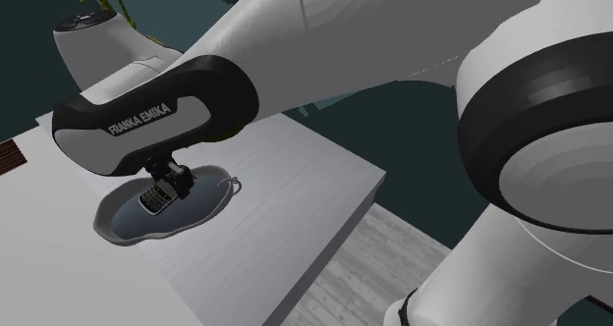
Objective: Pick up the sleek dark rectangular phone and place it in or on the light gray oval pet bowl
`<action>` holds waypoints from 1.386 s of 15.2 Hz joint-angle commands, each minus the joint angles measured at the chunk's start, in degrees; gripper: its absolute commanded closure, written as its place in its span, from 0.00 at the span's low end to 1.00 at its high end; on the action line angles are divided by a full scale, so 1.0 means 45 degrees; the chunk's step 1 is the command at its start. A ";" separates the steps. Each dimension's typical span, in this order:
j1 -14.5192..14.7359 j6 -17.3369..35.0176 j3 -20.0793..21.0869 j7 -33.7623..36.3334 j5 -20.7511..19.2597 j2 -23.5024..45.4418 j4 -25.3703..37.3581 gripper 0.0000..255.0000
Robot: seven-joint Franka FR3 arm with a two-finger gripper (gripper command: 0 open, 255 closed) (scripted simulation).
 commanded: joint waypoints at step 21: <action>-0.0066 -0.1518 -0.0039 -0.0220 0.0311 -0.0609 0.0976 0.00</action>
